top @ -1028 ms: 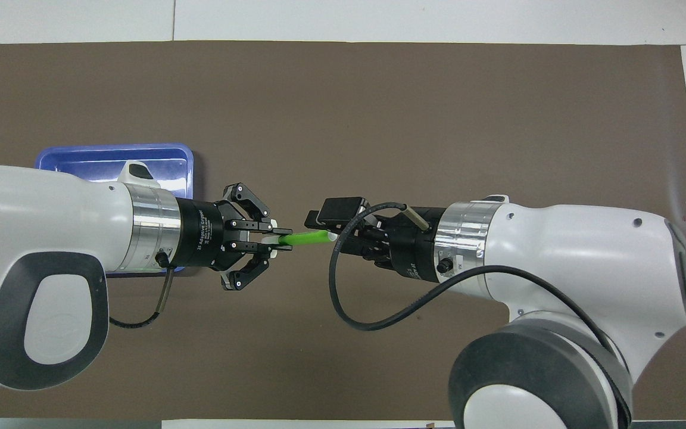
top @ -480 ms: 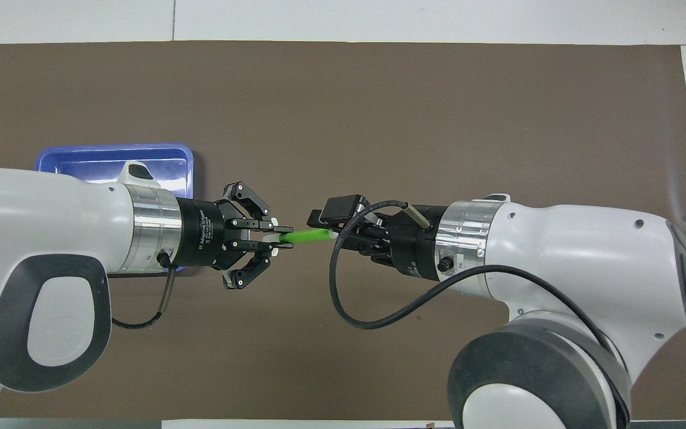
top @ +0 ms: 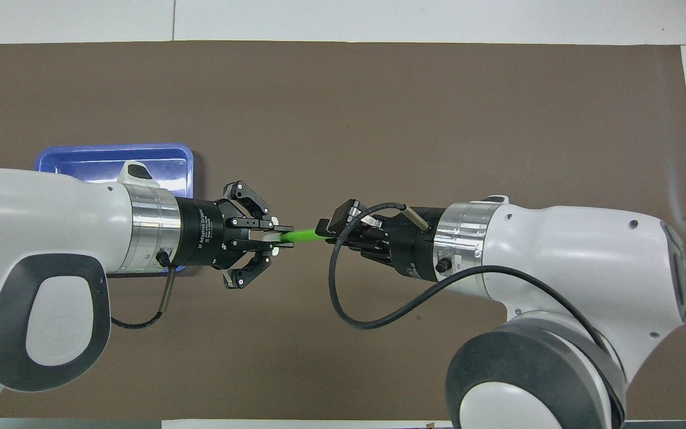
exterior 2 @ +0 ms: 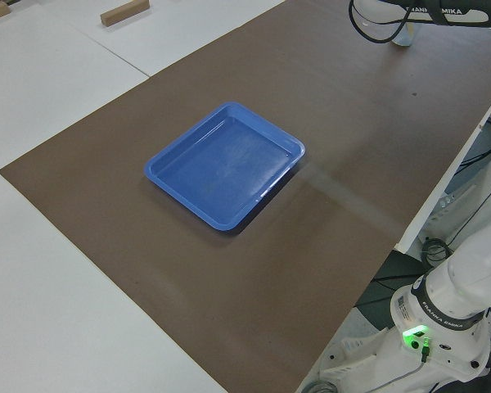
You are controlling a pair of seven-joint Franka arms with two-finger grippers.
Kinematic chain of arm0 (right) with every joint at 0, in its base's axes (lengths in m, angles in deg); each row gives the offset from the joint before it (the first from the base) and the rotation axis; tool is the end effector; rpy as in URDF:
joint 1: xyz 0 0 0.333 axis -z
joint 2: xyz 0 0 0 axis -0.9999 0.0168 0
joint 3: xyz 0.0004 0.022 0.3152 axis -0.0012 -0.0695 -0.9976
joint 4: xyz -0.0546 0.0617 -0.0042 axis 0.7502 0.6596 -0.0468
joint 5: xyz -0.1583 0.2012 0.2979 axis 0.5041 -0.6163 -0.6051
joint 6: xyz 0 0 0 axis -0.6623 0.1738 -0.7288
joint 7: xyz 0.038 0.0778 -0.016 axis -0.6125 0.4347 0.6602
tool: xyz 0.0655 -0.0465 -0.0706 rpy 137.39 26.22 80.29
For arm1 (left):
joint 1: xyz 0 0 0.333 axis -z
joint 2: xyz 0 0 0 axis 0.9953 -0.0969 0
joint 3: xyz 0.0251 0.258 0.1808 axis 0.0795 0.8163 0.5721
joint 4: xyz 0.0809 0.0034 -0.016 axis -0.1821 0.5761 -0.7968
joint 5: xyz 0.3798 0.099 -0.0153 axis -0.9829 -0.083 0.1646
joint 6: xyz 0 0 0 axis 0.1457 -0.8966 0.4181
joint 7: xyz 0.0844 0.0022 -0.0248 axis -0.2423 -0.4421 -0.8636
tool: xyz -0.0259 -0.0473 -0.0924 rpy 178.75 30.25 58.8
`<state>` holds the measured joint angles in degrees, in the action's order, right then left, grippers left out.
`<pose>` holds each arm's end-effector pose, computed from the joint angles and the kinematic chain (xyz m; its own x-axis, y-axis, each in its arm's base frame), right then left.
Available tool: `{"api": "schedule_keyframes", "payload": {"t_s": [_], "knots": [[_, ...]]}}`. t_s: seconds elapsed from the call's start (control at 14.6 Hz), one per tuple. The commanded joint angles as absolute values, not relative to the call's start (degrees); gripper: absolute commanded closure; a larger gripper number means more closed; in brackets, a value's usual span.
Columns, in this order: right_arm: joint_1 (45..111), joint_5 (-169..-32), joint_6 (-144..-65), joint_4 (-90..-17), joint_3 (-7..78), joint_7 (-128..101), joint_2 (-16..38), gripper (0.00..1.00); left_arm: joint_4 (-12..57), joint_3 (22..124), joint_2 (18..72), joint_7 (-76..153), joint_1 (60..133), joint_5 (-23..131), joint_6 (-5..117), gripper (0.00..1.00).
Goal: Transfer and insert pens with both arms
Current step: 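Grasp the green pen with the right gripper and open the left gripper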
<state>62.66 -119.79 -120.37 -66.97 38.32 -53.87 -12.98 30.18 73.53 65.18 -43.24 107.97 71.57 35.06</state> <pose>0.4664 0.2926 0.5660 0.8988 -0.3826 -0.2137 -0.4098 -0.5607 -0.7195 0.4558 -0.2678 0.5482 0.0236 0.7633 -0.6456 0.9989 -0.0445 -0.0161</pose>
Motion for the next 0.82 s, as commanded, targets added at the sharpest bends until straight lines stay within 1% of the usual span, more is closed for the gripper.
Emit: {"api": "schedule_keyframes", "payload": {"t_s": [0.0, 0.21, 0.27, 0.48, 0.62, 0.75], "knots": [[62.9, -118.9, -119.1, -67.8, 38.1, -52.1, -13.6, 1.00, 32.1, 74.0, 67.1, -44.4, 108.8, 72.9, 36.6, 1.00], [63.5, -117.4, -116.7, -67.4, 38.1, -50.6, -13.5, 1.00, 32.1, 74.0, 67.1, -44.4, 108.8, 72.9, 37.2, 1.00], [63.6, -117.0, -116.1, -67.3, 38.2, -50.6, -13.4, 1.00, 31.8, 74.0, 67.1, -44.1, 108.9, 72.8, 37.2, 0.01], [63.8, -116.2, -115.4, -66.8, 38.2, -50.6, -13.1, 1.00, 31.8, 73.9, 67.1, -44.0, 109.2, 72.6, 37.8, 0.00], [66.2, -111.1, -109.3, -63.6, 38.3, -50.4, -12.5, 1.00, 31.7, 73.9, 67.0, -43.5, 109.2, 72.1, 37.9, 0.00], [69.8, -105.9, -100.7, -59.0, 38.3, -46.3, -11.2, 1.00, 31.4, 73.9, 66.7, -42.3, 108.9, 71.6, 37.9, 0.00]]}}
